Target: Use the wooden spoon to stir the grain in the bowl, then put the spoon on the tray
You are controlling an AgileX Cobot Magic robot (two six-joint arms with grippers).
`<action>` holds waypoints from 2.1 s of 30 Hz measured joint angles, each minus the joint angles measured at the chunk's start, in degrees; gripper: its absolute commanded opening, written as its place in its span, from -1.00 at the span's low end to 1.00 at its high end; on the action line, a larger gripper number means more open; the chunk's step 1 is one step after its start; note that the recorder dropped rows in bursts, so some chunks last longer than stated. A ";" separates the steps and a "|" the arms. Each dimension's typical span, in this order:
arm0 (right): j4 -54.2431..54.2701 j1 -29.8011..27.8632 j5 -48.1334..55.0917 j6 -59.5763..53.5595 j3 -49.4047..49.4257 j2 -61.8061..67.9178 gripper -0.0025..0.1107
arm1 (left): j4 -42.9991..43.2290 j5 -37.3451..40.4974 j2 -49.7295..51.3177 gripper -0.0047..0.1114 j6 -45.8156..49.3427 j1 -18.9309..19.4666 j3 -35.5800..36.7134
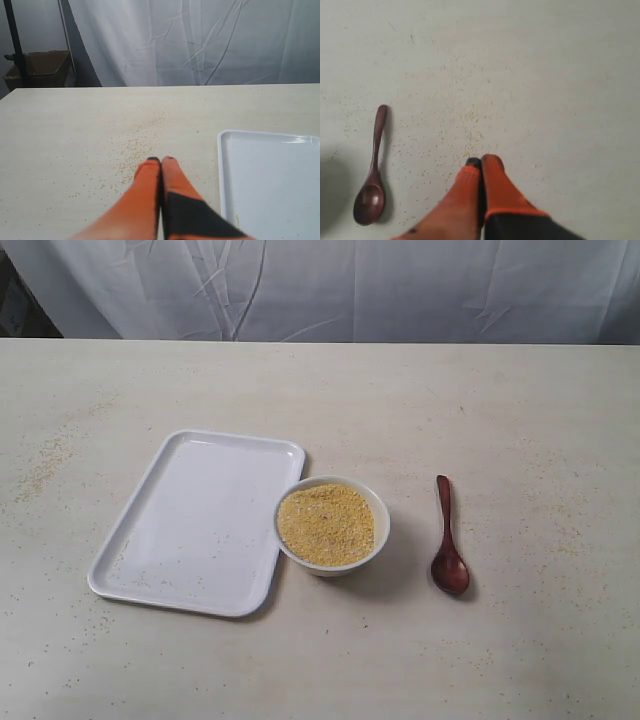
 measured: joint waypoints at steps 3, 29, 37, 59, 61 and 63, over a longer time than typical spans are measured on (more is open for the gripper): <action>5.41 0.14 -2.58 0.56 -0.14 10.06 -0.97 | 0.00 0.00 0.00 -0.92 0.00 0.00 0.00; 3.09 22.52 -13.09 16.69 -23.02 64.46 -0.19 | 0.00 0.00 0.00 -0.92 0.00 0.00 0.00; 3.53 22.52 -15.54 16.92 -23.41 67.35 -0.77 | 0.00 0.00 0.00 -0.92 0.00 0.00 0.00; 16.00 33.97 -32.54 31.24 -23.55 58.70 -0.95 | 0.00 0.00 0.00 -0.92 0.00 0.00 0.00; 16.34 34.53 -32.64 31.43 -23.55 60.97 -0.72 | 0.00 0.00 0.00 -0.92 0.00 0.00 0.00; 16.34 34.53 -32.24 31.48 -23.55 61.67 -0.40 | 0.00 0.00 0.00 -0.92 0.00 0.00 0.00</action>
